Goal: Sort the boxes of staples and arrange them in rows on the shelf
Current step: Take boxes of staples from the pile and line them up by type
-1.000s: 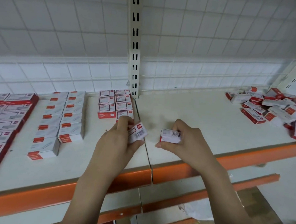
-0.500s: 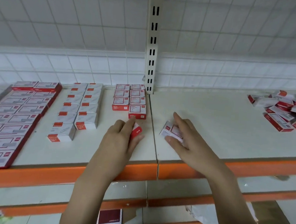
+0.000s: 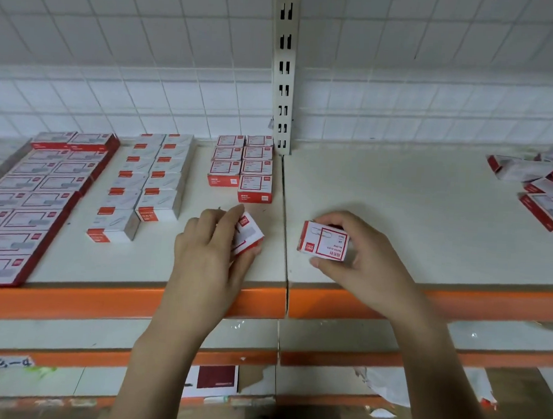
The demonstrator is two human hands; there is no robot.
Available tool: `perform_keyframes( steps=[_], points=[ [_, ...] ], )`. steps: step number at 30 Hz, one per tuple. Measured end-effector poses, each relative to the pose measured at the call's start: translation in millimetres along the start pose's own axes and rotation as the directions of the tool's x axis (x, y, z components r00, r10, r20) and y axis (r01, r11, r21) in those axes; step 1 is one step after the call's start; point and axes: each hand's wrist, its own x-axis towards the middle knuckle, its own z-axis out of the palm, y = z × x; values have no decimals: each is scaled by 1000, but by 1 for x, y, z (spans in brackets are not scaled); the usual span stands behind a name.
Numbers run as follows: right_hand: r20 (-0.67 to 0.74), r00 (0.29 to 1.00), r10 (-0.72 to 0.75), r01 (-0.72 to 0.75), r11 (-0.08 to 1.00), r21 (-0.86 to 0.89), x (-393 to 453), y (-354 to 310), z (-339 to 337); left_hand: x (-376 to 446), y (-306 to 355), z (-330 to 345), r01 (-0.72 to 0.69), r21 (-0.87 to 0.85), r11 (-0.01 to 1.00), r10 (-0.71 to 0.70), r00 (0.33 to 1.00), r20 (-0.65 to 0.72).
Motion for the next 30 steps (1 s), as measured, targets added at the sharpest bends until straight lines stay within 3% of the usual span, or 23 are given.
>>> perform_keyframes(
  steps=[7, 16, 25, 30],
  points=[
    [21, 1000, 2, -2, 1000, -28, 1, 0, 6, -2, 3, 1, 45, -84, 995, -48, 999, -25],
    [19, 997, 72, -70, 993, -90, 9, -3, 18, 3, -11, -6, 13, -60, 998, -13, 1000, 4],
    [-256, 966, 35, -79, 984, -162, 48, -38, 63, 14, -64, -30, -19, -88, 996, 15, 999, -47],
    [-393, 914, 103, -202, 955, -219, 74, -71, 103, 26, -113, -47, -98, -78, 992, 94, 994, -59]
  ],
)
